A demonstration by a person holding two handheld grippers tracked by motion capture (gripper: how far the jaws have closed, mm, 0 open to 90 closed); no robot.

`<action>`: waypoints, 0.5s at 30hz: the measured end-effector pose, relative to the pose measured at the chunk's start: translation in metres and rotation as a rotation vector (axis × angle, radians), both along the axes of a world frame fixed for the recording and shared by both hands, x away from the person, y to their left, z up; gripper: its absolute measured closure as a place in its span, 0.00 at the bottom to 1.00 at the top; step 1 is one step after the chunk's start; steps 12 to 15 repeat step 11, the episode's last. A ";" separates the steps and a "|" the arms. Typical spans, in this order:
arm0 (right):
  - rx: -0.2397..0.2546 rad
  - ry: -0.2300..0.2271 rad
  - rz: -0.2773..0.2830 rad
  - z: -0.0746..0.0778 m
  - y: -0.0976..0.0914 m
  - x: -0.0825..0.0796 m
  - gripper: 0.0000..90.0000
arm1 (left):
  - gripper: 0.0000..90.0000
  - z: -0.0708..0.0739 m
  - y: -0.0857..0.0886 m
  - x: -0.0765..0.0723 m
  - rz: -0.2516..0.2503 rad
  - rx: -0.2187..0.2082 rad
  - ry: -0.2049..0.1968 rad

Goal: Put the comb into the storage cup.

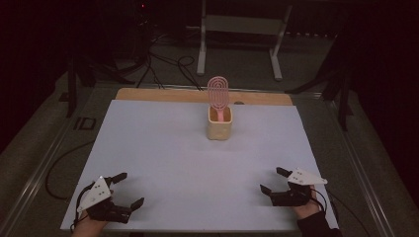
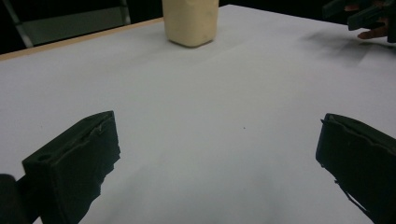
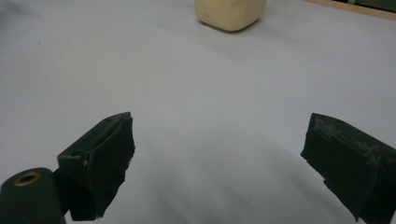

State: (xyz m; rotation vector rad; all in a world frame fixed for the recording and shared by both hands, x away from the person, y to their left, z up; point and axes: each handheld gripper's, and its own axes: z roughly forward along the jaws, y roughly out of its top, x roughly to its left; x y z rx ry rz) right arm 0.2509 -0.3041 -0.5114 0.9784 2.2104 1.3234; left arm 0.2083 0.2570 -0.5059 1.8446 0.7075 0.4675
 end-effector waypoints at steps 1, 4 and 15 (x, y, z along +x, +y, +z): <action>0.001 -0.001 -0.009 0.001 0.000 0.000 0.10 | 0.00 0.000 0.000 0.000 0.001 0.000 0.002; 0.006 -0.002 -0.015 0.001 -0.001 0.000 0.10 | 0.00 0.000 0.000 0.000 0.002 0.002 0.000; 0.011 -0.009 0.001 0.003 0.000 -0.002 0.10 | 0.00 0.000 -0.001 0.000 0.000 0.004 -0.002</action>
